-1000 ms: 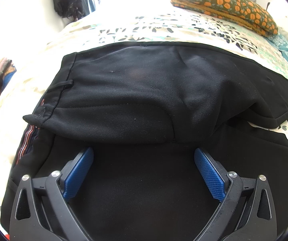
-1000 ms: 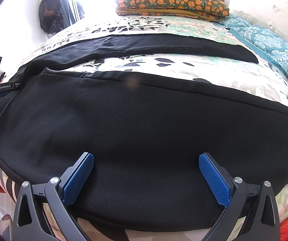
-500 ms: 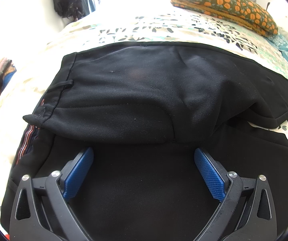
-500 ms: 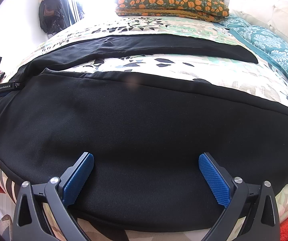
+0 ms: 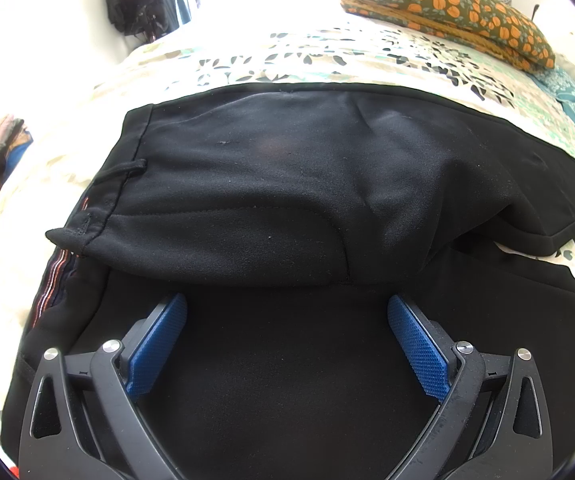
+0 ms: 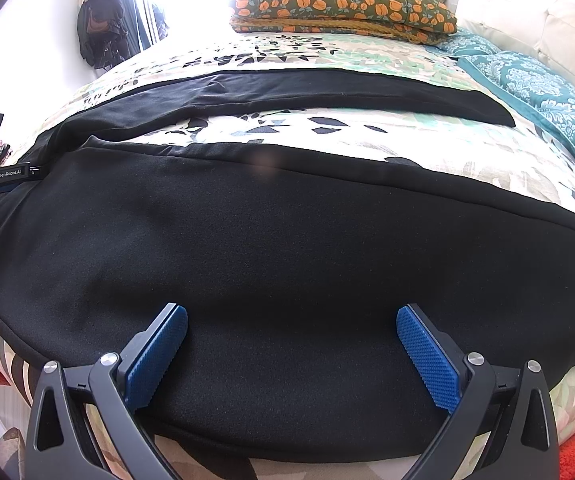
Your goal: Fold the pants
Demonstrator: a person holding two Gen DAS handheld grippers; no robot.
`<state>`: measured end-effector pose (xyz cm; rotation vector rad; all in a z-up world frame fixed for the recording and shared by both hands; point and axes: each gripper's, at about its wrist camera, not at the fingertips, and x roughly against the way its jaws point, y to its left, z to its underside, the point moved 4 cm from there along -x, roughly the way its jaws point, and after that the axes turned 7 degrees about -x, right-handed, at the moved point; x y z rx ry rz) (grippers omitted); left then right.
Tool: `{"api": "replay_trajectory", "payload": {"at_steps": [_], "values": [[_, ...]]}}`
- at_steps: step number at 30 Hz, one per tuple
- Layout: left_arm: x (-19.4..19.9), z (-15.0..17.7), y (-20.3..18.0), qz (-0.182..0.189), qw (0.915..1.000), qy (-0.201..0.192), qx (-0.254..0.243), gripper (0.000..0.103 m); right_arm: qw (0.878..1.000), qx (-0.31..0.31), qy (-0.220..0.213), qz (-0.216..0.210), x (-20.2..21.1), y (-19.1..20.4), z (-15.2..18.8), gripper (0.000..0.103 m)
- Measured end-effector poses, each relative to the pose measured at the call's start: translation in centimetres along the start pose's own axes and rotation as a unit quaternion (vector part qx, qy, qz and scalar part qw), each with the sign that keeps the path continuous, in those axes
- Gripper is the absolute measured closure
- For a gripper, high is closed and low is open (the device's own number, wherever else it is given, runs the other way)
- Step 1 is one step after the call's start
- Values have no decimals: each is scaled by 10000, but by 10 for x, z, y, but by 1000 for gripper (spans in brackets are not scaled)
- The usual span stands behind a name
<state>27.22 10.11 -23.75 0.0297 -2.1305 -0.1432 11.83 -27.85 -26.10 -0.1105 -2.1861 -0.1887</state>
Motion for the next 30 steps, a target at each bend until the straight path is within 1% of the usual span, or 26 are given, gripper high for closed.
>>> {"api": "replay_trajectory", "payload": {"at_steps": [25, 28, 30], "values": [[0, 0, 0, 1, 10000, 0, 0, 1, 10000, -2, 7, -11, 1, 1, -1, 0], [1, 1, 0, -2, 10000, -1, -2, 1, 10000, -9, 38, -9, 1, 1, -2, 0], [-2, -1, 1, -1, 10000, 4, -5, 1, 9999, -10, 139, -44, 2, 1, -4, 0]]}}
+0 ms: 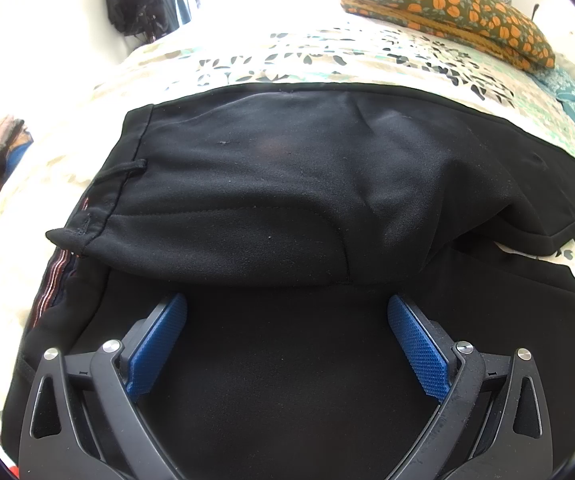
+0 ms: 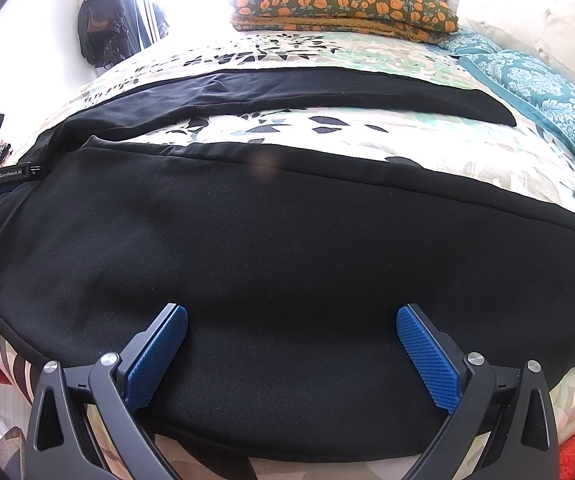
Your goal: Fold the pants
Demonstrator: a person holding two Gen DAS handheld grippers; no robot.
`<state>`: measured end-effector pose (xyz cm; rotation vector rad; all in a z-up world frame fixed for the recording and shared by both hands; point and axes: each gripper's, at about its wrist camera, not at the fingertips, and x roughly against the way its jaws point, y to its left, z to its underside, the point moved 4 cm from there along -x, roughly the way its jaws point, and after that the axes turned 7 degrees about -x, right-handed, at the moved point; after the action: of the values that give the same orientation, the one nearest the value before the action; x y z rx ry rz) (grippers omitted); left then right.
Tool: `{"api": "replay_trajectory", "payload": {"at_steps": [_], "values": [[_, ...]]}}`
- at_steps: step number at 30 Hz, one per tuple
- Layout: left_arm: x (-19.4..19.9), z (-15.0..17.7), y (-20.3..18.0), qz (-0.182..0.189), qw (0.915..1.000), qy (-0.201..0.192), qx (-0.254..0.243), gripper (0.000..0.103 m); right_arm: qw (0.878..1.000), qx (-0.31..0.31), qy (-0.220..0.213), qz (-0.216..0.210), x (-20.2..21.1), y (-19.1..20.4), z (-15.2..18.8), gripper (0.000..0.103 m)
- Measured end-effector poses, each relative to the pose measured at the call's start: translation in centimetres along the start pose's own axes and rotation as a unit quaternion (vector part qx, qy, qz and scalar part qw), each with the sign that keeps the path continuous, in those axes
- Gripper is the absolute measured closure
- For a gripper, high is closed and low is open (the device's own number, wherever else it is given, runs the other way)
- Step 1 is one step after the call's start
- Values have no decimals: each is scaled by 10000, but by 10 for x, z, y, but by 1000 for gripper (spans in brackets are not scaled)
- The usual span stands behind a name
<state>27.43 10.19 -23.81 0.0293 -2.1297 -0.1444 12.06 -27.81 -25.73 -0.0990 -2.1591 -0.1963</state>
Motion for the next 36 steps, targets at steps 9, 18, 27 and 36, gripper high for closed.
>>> {"api": "replay_trajectory", "payload": {"at_steps": [9, 18, 27, 36], "values": [[0, 0, 0, 12, 10000, 0, 6, 1, 9925, -814, -162, -896, 42, -52, -47, 0], [-1, 2, -5, -171, 9998, -121, -41, 1, 9941, -960, -390, 316, 4, -219, -219, 0], [-2, 4, -5, -121, 9996, -267, 23, 1, 9856, -1418, 547, 744, -141, -305, -345, 1], [-3, 4, -6, -105, 9995, -309, 35, 0, 9842, -1289, 519, 1096, -188, -292, -355, 76]]}}
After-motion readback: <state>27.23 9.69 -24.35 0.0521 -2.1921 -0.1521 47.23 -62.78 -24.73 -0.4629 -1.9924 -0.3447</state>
